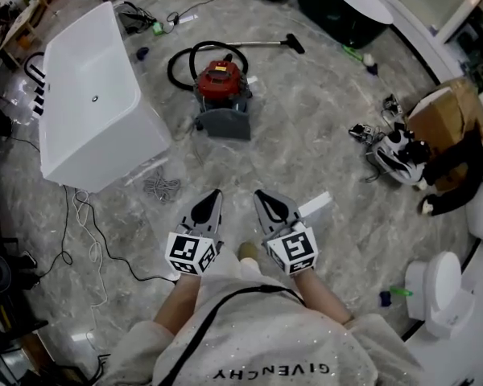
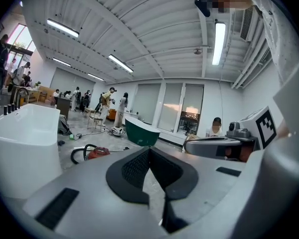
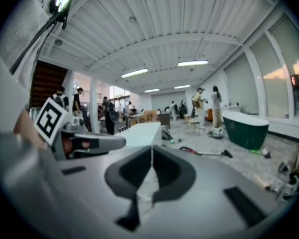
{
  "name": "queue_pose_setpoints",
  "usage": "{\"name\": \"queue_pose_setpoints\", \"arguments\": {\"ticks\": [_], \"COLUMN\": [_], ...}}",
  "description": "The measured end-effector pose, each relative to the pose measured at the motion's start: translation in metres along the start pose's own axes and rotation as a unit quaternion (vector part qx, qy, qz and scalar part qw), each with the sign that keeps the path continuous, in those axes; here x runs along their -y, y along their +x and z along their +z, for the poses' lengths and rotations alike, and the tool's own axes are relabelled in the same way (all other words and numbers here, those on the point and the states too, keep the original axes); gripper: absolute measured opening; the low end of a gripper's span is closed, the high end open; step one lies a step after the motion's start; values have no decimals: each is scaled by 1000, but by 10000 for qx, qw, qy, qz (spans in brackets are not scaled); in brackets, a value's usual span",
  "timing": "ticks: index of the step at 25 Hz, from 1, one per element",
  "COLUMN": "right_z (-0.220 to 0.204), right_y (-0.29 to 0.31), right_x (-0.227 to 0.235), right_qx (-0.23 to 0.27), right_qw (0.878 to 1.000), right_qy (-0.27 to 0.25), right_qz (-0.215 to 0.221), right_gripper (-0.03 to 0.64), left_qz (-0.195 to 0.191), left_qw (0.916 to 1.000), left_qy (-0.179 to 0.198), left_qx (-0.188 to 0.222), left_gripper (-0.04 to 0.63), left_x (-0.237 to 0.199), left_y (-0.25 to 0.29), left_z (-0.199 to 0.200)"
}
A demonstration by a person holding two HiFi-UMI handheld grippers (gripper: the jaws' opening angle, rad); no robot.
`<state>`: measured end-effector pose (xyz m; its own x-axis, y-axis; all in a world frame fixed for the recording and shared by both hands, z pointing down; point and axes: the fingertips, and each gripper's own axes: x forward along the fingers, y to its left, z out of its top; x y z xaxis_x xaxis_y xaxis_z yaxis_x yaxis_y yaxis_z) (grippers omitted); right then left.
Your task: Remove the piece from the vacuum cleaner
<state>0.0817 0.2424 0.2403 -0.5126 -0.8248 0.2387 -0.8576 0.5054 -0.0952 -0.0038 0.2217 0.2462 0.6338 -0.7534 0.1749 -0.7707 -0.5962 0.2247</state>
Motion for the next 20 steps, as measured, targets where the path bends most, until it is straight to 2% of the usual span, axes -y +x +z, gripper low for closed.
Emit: {"name": "queue_pose_setpoints", "arguments": {"ticks": [6, 11, 20], "right_z": [-9, -8, 16], "right_y": [27, 67, 167], "right_x": [3, 29, 72], "right_qx": [-149, -303, -507], "right_qw": [9995, 9993, 9982], "right_qy": [-12, 34, -86], "right_qz": [290, 215, 309], "right_gripper": [15, 15, 15], "left_qz": [215, 391, -411], "left_qw": [9995, 9989, 9980], "left_qy": [-153, -98, -46], "left_qx": [-164, -258, -487], "left_gripper": [20, 20, 20], "left_x": [-23, -60, -112], "left_y": [16, 54, 147], "left_z": [-12, -12, 19]}}
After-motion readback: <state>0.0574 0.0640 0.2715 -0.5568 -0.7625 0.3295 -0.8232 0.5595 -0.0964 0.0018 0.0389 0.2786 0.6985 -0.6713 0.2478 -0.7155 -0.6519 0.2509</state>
